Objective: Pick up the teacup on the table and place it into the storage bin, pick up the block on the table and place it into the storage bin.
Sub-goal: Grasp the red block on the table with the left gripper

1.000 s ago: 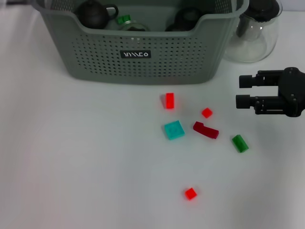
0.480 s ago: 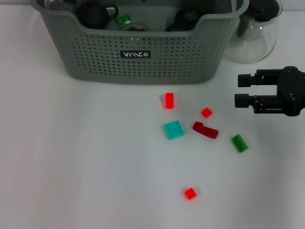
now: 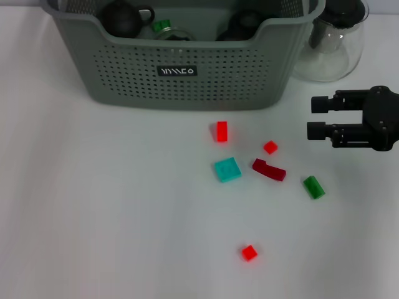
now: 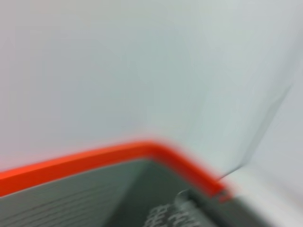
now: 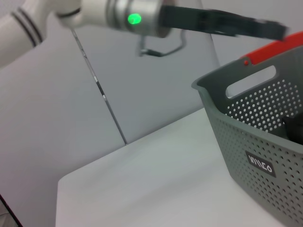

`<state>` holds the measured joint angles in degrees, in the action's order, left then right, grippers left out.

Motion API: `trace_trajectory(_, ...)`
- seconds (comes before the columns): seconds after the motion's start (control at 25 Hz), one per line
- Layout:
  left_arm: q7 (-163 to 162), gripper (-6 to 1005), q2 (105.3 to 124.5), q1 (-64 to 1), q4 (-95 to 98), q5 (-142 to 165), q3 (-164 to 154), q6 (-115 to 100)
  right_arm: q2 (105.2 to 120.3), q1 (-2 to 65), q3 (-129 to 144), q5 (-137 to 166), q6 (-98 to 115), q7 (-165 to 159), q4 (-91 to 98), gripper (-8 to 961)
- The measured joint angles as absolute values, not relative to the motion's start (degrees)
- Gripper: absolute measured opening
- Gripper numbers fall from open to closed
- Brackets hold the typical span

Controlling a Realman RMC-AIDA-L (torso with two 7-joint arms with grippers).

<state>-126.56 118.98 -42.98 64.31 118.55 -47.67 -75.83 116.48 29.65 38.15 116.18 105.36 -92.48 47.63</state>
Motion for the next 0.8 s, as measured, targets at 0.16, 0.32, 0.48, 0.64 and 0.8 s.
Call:
trace_trajectory(0.16, -106.3, 749, 120.75, -31.2, 64.6, 97.1, -40.7, -90.0, 116.46, 29.8, 38.1, 116.2, 105.4, -92.5, 47.6, 682)
trace_trajectory(0.32, -88.9, 761, 122.37, -24.1, 57.9, 92.4, -33.1, -101.7, 116.52, 30.1, 38.1, 116.2, 104.6, -92.4, 47.6, 682)
trace_trajectory(0.48, -67.8, 764, 124.42, -17.6, 51.7, 102.7, -32.7, -105.7, 116.65, 30.5, 38.1, 116.2, 103.9, -92.5, 47.6, 682)
trace_trajectory(0.64, -54.5, 762, 124.67, -16.9, 37.9, 112.6, -33.9, -103.4, 116.72, 30.8, 37.8, 116.2, 103.8, -92.8, 47.5, 683)
trace_trajectory(0.8, -42.9, 680, 124.65, -19.6, 23.2, 119.2, -35.1, -96.6, 116.71, 31.1, 37.3, 116.2, 103.8, -92.8, 47.0, 683)
